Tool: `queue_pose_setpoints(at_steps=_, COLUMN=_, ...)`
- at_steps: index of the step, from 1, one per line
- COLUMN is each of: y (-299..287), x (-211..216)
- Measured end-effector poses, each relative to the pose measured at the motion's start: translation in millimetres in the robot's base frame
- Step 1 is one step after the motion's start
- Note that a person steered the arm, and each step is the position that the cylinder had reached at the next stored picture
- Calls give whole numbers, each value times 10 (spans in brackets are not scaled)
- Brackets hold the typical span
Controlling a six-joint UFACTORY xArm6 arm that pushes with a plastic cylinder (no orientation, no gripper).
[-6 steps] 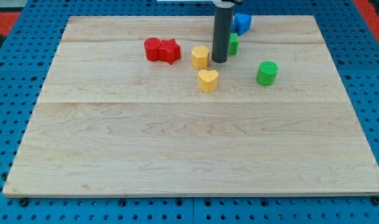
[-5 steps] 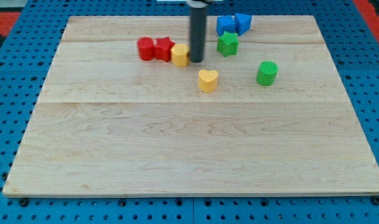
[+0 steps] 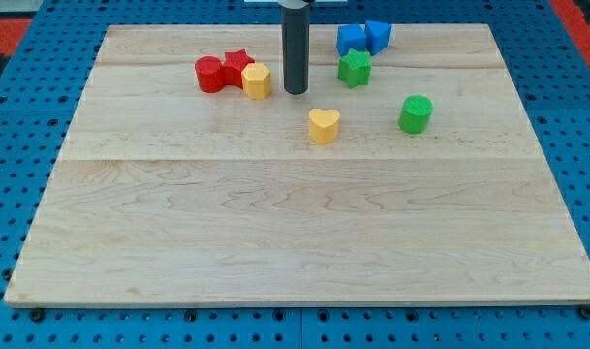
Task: Point your arm closer to the yellow heart
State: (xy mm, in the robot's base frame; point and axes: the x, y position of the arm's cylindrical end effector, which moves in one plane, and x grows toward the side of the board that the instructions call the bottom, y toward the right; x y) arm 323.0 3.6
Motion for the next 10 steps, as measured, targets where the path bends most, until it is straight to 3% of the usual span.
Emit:
queue_pose_setpoints(at_steps=2, y=-299, x=-37)
queue_pose_setpoints(at_steps=4, y=564, x=112)
queue_pose_setpoints(at_steps=8, y=869, x=181)
queue_pose_setpoints(at_steps=10, y=785, x=821)
